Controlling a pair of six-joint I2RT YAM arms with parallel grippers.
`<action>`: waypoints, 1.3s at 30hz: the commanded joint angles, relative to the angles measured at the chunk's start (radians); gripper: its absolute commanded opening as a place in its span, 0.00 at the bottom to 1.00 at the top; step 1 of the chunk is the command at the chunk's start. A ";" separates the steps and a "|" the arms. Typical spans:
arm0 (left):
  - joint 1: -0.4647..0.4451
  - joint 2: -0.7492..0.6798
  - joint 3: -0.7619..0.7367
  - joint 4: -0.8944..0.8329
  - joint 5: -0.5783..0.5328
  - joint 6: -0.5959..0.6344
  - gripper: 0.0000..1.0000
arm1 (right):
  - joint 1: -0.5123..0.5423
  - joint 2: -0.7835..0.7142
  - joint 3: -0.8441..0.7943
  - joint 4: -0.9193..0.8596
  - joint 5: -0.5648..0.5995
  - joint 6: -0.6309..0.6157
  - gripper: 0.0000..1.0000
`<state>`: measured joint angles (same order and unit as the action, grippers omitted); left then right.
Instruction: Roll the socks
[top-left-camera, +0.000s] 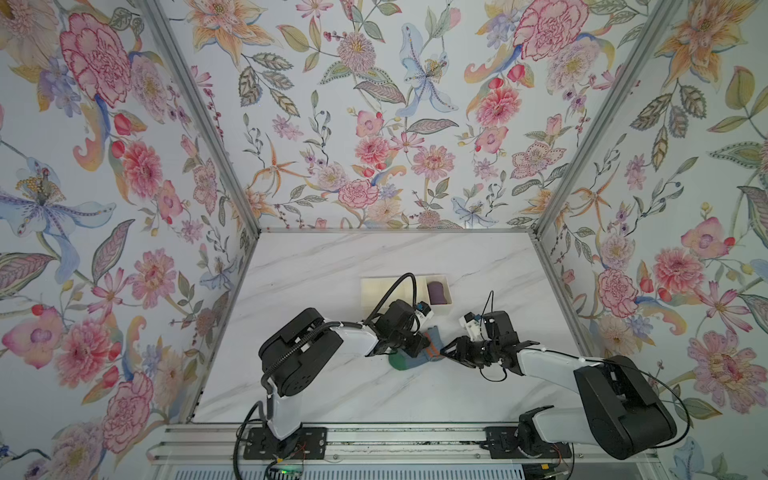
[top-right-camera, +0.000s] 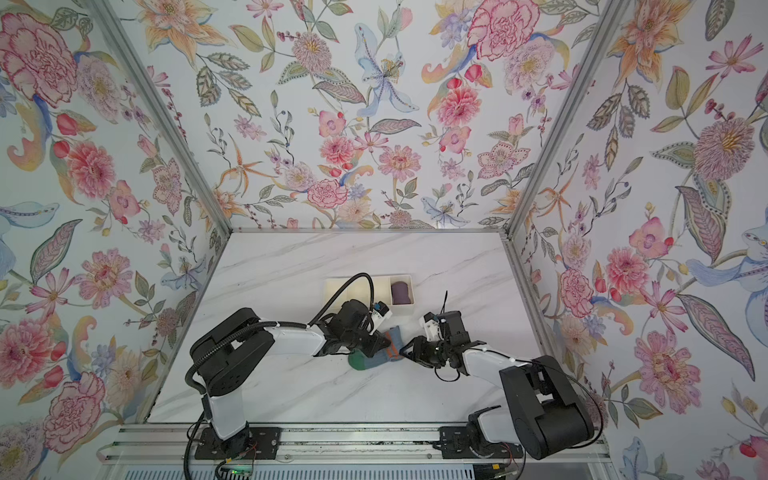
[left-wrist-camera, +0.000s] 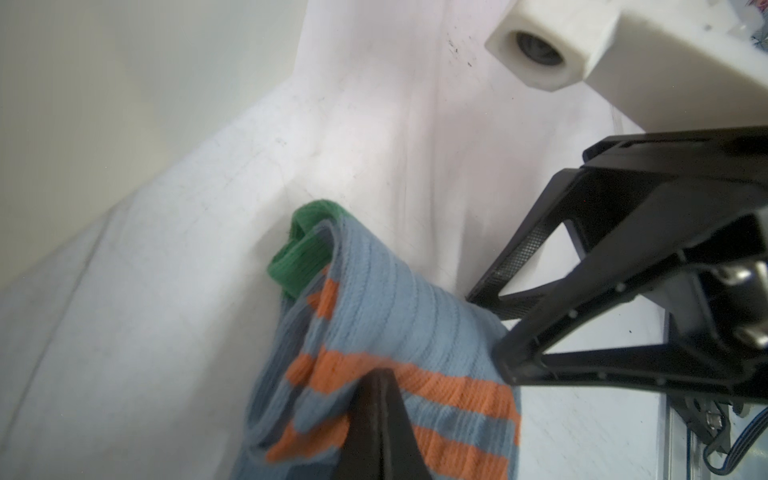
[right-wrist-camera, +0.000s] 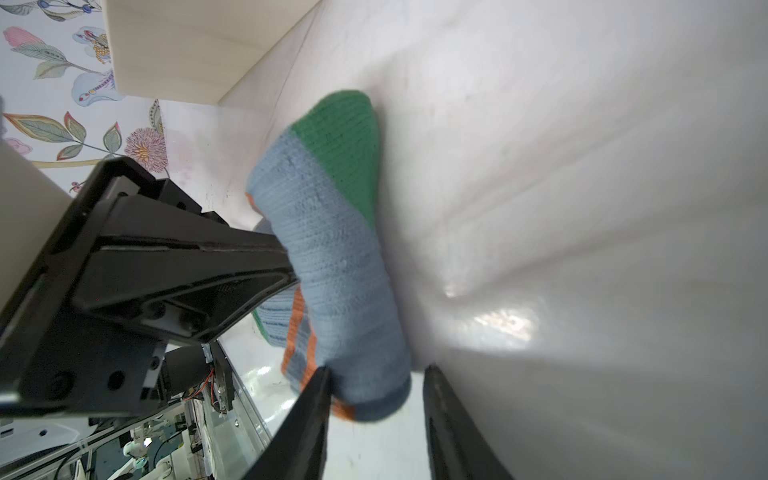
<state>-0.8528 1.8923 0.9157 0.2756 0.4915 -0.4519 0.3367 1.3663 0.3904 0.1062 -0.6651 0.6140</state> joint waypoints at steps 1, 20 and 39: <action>0.004 0.007 -0.035 -0.064 0.012 0.016 0.00 | -0.004 0.022 -0.016 0.066 -0.023 0.029 0.39; 0.004 0.004 -0.054 -0.049 0.018 0.011 0.00 | 0.011 0.117 -0.027 0.184 -0.031 0.075 0.39; 0.005 -0.001 -0.057 -0.038 0.025 0.002 0.00 | 0.058 0.146 -0.007 0.205 0.015 0.070 0.25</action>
<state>-0.8509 1.8904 0.8917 0.3130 0.4965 -0.4522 0.3782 1.5028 0.3801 0.3450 -0.6899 0.6895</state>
